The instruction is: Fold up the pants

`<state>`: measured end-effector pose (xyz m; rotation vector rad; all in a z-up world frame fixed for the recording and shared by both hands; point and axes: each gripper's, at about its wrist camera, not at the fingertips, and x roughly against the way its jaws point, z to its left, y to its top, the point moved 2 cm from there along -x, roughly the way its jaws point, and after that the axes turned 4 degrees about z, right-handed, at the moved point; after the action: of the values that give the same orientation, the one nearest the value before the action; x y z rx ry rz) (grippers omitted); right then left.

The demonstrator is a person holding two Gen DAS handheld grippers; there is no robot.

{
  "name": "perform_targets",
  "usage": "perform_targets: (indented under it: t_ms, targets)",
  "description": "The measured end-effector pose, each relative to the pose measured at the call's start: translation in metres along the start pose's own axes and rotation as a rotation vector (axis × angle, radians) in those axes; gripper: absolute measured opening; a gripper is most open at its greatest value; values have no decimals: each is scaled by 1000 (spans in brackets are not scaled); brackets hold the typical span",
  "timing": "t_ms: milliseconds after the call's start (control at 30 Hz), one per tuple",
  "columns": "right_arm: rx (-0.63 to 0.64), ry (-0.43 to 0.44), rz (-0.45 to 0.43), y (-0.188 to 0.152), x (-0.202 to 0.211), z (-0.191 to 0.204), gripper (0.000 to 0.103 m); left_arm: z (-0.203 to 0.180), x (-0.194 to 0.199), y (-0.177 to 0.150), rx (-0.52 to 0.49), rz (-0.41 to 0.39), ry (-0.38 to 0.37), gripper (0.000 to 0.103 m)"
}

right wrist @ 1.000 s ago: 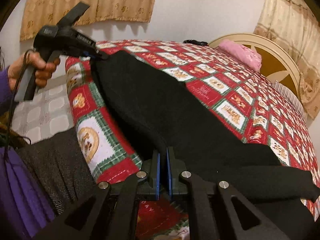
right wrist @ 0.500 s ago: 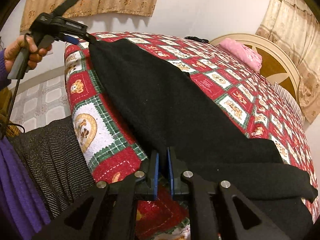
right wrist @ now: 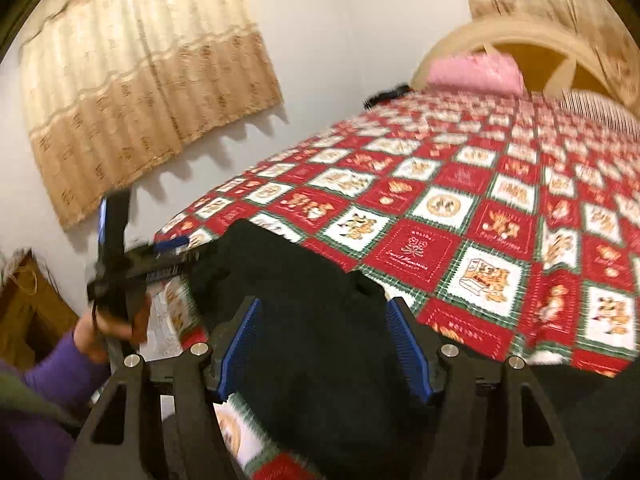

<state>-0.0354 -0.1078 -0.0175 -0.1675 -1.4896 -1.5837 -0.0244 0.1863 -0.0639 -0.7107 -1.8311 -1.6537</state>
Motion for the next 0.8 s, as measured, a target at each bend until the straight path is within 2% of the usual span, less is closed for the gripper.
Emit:
perform_targets:
  t_ms: [200,300,400,533,700,800]
  targets:
    - [-101,87,108,8,-59,-16,66,5,-11,-12,31,41,19,83]
    - [-111,75,163,8,-80,-21,66,0,-14,-13,4,36,50,83]
    - [-148,132,248,4,-100,-23,66,-7,-17,-17,-30,30,94,85]
    - [-142,159,266,6,-104,-22,66,-9,-20,-18,-35,17,113,90]
    - [-263,279,282,14,-122,-30,66,-9,-21,-17,-30,17,118,93]
    - [-292,313,279,19,-132,-28,66,-10,-22,-17,-30,16,118,95]
